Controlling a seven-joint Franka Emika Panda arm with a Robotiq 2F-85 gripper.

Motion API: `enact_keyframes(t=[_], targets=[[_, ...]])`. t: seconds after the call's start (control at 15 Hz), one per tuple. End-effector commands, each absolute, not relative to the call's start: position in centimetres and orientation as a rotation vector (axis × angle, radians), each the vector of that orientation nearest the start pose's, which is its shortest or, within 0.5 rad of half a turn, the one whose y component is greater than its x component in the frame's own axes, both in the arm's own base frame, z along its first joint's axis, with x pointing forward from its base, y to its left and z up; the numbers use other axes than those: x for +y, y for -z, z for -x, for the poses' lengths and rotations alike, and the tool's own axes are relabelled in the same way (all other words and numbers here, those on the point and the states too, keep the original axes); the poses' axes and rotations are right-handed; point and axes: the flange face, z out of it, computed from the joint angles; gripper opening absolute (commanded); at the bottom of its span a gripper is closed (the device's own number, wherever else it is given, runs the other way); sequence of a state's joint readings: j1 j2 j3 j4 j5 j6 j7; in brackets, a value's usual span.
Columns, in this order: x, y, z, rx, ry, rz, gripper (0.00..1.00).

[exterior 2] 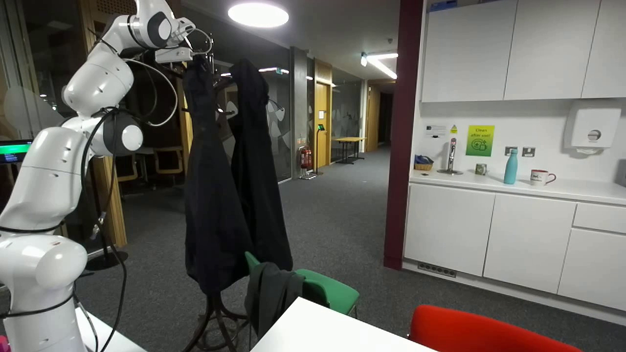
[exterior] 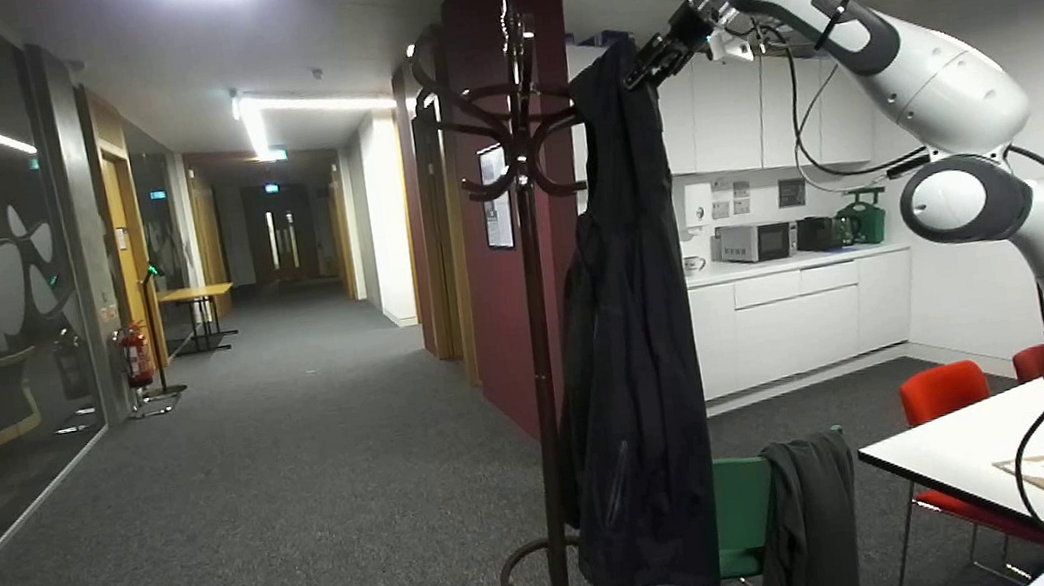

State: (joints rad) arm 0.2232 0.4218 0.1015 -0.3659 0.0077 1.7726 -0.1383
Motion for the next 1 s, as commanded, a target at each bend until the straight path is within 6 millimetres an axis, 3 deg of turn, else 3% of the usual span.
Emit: enact_keyframes(t=[0.0,0.53,0.6,0.93], targets=[[15.0,-92.7,-54.4,-0.623,1.427,2.551,0.66],[15.7,-93.6,-53.3,-0.651,1.464,2.551,0.05],[15.9,-93.9,-52.9,-0.658,1.476,2.545,0.00],[17.9,-95.9,-50.2,-0.739,1.550,2.490,0.01]])
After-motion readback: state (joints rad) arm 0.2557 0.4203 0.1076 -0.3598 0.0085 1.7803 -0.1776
